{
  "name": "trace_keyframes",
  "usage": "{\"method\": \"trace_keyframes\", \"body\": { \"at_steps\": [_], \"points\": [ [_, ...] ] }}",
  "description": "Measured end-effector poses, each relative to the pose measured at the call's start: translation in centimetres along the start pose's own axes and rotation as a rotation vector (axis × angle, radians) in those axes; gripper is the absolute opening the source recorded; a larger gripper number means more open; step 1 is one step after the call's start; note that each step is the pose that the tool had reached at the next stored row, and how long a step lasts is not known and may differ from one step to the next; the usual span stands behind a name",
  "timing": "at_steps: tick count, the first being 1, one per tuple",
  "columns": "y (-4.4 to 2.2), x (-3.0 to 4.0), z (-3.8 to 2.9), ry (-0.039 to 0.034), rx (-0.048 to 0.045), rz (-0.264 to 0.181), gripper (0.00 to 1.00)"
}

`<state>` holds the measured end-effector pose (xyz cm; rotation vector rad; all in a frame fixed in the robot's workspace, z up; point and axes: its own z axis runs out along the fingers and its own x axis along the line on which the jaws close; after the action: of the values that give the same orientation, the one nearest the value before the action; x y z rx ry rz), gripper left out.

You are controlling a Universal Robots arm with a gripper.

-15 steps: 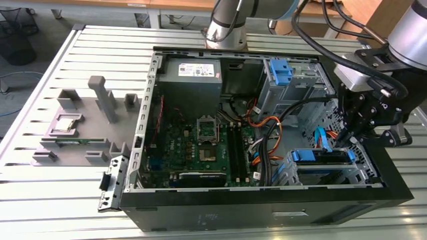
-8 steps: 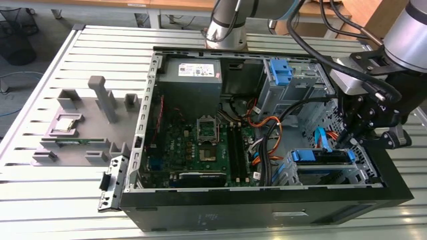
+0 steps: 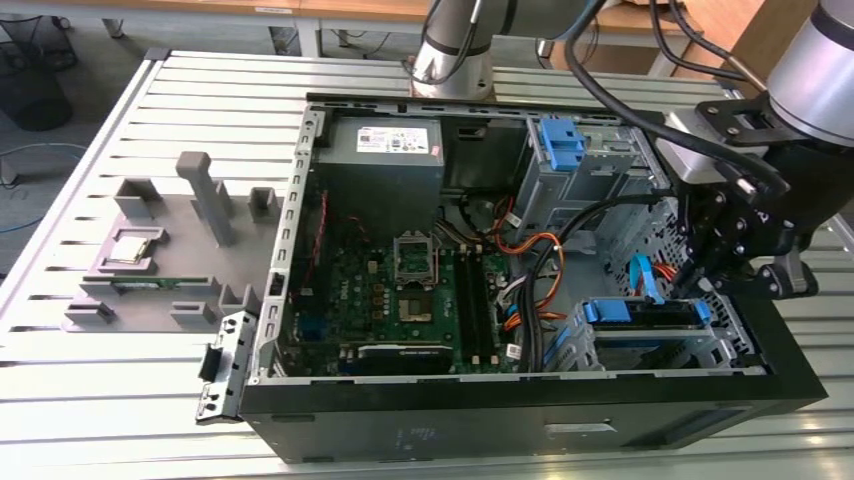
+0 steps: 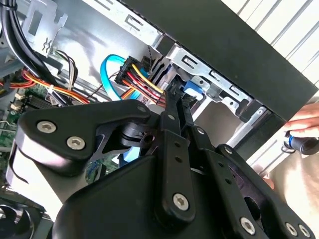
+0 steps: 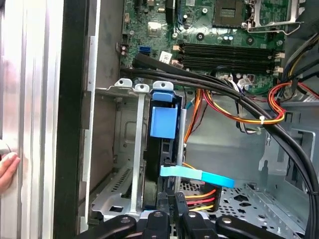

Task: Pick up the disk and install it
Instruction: 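Insert the second disk wire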

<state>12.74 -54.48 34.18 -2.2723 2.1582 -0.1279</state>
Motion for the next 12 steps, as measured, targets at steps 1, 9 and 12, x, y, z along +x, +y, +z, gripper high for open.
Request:
{"method": "trace_keyframes", "body": {
  "at_steps": [1, 9, 12],
  "points": [
    [0.01, 0.0, 0.01, 0.0003, -0.0004, 0.007, 0.17],
    [0.19, 0.02, 0.07, 0.0017, -0.0016, 0.029, 0.17],
    [0.16, 0.02, 0.11, 0.0005, -0.0148, 0.028, 0.17]
  ]
}}
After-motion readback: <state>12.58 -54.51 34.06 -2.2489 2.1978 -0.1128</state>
